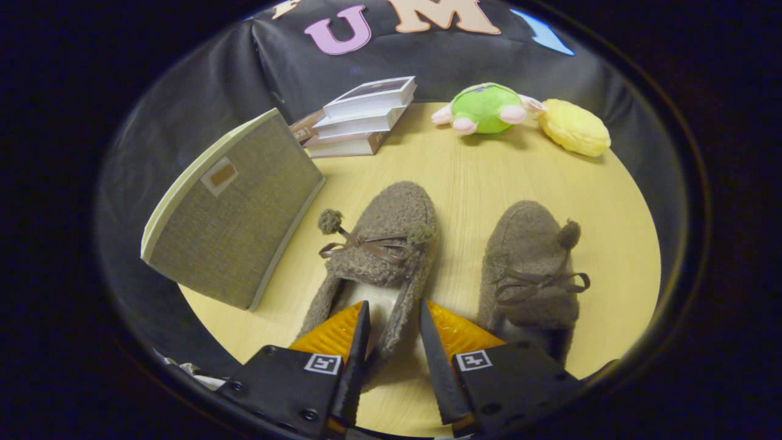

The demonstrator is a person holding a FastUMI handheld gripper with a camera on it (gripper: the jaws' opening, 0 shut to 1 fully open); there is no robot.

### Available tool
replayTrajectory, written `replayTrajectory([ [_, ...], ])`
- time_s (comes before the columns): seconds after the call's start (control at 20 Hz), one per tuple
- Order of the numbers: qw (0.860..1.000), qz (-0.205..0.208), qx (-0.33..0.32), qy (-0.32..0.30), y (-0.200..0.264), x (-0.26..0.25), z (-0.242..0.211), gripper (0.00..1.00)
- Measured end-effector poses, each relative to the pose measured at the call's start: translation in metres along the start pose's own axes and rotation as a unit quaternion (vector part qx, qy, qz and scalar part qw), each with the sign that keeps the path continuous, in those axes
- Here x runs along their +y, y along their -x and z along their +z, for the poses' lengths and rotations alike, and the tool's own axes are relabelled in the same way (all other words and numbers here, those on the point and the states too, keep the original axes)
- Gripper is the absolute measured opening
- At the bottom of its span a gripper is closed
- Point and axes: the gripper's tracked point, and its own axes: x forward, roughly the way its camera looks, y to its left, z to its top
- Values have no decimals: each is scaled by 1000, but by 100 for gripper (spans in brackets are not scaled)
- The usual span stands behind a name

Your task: Open the storage box then place both shoes into the box .Put the left shoe in first, then the right shoe, with the right side of both shoes facing outward in a uniform manner.

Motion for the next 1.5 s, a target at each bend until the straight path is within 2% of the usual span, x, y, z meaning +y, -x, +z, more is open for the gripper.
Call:
replayTrajectory([
  [0.1, 1000, -6, 4, -11, 5, -1, -1, 54],
  [0.15, 999, -16, 6, -28, -18, -3, -2, 40],
  [0.2, 999, -21, 10, -39, -7, -1, -2, 27],
  [0.3, 998, -34, 8, -57, -4, -3, -1, 27],
  [0.35, 997, -33, 12, -74, -3, -2, 0, 9],
  [0.45, 993, -34, 18, -107, -3, -5, 1, 9],
  [0.5, 992, -30, 29, -122, -6, -5, -1, 4],
  [0.9, 974, 7, 15, -228, 26, 11, 28, 4],
  [1.1, 973, 10, -11, -230, 55, 28, 63, 4],
  [1.5, 967, 69, -73, -235, 92, 112, 149, 4],
])
